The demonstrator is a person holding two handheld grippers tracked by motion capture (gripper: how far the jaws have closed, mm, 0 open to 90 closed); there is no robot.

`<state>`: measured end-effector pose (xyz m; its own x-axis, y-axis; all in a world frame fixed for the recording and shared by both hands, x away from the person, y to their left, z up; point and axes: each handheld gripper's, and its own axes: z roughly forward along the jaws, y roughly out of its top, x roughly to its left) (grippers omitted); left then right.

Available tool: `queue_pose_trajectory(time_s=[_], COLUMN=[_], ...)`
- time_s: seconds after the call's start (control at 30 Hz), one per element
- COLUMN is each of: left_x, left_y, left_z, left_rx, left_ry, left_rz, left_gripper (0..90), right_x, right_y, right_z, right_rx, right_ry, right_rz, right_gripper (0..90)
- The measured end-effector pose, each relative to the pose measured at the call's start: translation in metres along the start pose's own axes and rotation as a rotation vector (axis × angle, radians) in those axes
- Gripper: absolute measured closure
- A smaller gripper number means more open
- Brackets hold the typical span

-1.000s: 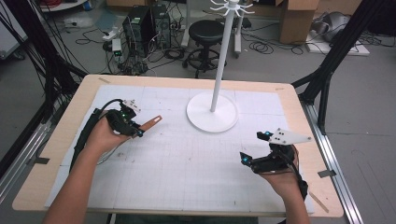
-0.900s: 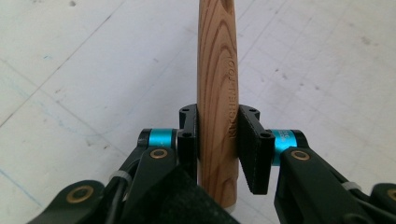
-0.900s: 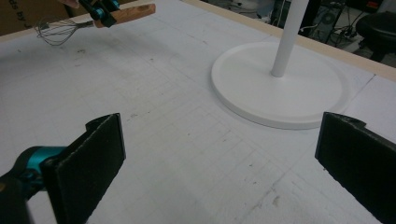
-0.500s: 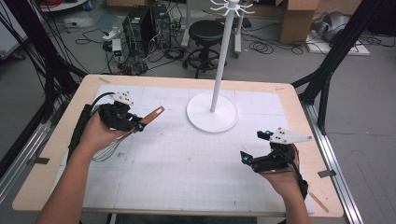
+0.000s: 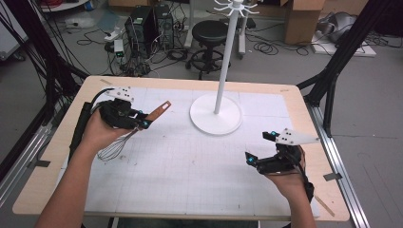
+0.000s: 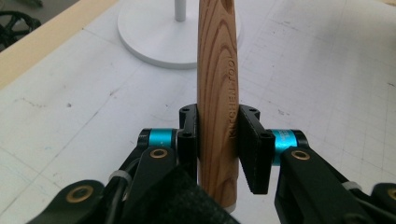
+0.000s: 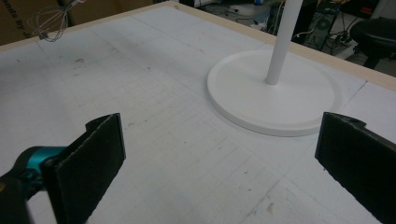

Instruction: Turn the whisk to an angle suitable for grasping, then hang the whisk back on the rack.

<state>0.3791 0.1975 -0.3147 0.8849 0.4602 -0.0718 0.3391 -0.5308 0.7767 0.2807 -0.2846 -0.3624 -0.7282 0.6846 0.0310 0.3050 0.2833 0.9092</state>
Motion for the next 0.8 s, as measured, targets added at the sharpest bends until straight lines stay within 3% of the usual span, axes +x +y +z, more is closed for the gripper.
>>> queue_pose_trajectory(time_s=[0.17,0.47,0.8], left_x=[0.001,0.002,-0.005], left_y=[0.000,0.009,0.050], left_z=[-0.001,-0.003,0.002], left_rx=[-0.019,-0.121,-0.209], left_ry=[-0.003,-0.057,-0.093], left_rz=[-0.005,-0.013,0.037], left_gripper=[70.9,70.9,70.9], right_x=[0.000,0.001,0.004], right_y=[0.001,-0.001,-0.003], right_z=[0.003,0.005,0.002], right_rx=[0.006,0.012,0.014], right_ry=[0.006,0.010,0.015], right_rz=[-0.004,-0.004,-0.013], right_gripper=[0.4,0.4,0.4])
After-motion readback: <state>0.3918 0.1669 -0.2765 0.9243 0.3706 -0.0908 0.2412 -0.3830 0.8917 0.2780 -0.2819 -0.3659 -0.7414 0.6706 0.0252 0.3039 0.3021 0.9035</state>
